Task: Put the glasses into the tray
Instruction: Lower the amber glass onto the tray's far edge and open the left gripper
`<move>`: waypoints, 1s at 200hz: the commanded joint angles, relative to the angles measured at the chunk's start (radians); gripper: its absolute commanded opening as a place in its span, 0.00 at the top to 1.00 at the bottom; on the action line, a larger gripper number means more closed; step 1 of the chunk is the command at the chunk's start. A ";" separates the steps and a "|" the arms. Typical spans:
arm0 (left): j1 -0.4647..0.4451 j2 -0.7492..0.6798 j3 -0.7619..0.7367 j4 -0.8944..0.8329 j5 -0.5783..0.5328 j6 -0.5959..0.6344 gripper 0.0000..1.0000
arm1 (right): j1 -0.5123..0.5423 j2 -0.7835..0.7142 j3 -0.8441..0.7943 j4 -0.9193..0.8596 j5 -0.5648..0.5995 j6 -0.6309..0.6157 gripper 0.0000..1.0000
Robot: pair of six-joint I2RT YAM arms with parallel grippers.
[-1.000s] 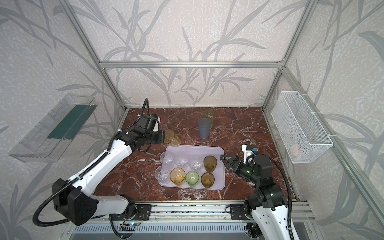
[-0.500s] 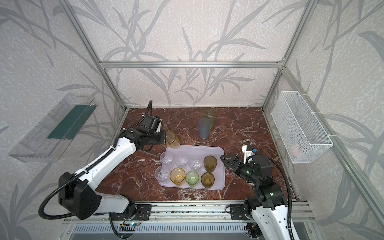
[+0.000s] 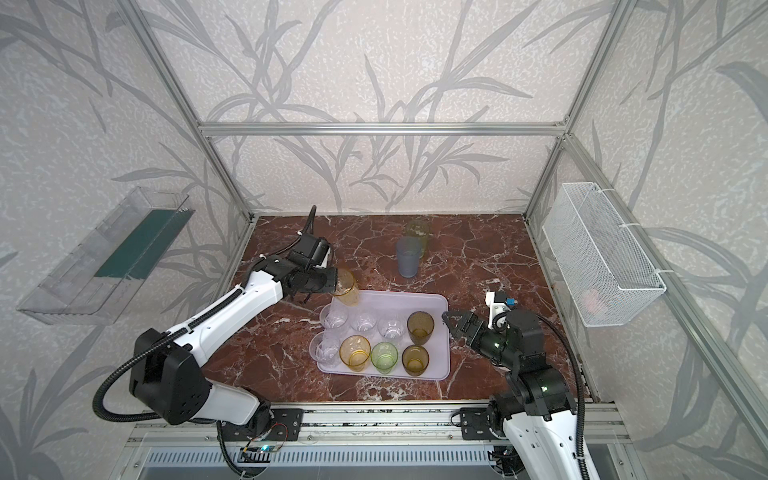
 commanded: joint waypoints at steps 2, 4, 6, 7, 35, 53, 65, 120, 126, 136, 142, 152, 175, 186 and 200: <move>-0.006 0.019 0.028 -0.018 -0.018 0.008 1.00 | -0.005 0.000 0.022 -0.017 0.010 -0.017 0.01; -0.005 0.020 0.028 -0.018 -0.018 0.008 1.00 | -0.005 0.000 0.021 -0.017 0.011 -0.017 0.01; -0.005 0.022 0.030 -0.019 -0.018 0.008 1.00 | -0.005 0.001 0.022 -0.018 0.011 -0.017 0.01; -0.005 0.023 0.030 -0.020 -0.017 0.008 1.00 | -0.005 0.000 0.022 -0.019 0.012 -0.017 0.01; -0.005 0.055 0.061 -0.054 -0.013 0.010 1.00 | -0.004 0.000 0.020 -0.037 0.021 -0.020 0.01; -0.007 0.075 0.081 -0.067 -0.006 0.014 1.00 | -0.005 0.000 0.019 -0.044 0.025 -0.021 0.01; -0.008 0.086 0.091 -0.076 -0.005 0.015 1.00 | -0.005 -0.001 0.019 -0.051 0.029 -0.020 0.01; -0.013 0.055 0.087 -0.043 -0.013 0.017 0.42 | -0.005 0.002 0.020 -0.059 0.029 -0.021 0.01; -0.013 0.050 0.089 -0.042 -0.013 0.018 0.36 | -0.005 0.002 0.020 -0.059 0.030 -0.021 0.01; -0.014 0.041 0.092 -0.039 -0.014 0.015 0.27 | -0.005 0.002 0.022 -0.060 0.031 -0.021 0.01; -0.013 0.034 0.092 -0.034 -0.015 0.014 0.20 | -0.005 0.003 0.023 -0.060 0.030 -0.021 0.01; -0.013 0.021 0.091 -0.027 -0.013 0.011 0.15 | -0.005 0.005 0.025 -0.060 0.028 -0.021 0.01; -0.014 -0.007 0.080 -0.002 -0.017 0.010 0.01 | -0.005 0.004 0.028 -0.059 0.029 -0.021 0.01; -0.014 -0.024 0.071 0.015 -0.021 0.011 0.01 | -0.005 0.003 0.026 -0.059 0.030 -0.019 0.01; -0.012 -0.047 0.062 0.025 -0.031 0.009 0.01 | -0.005 0.005 0.027 -0.059 0.031 -0.016 0.01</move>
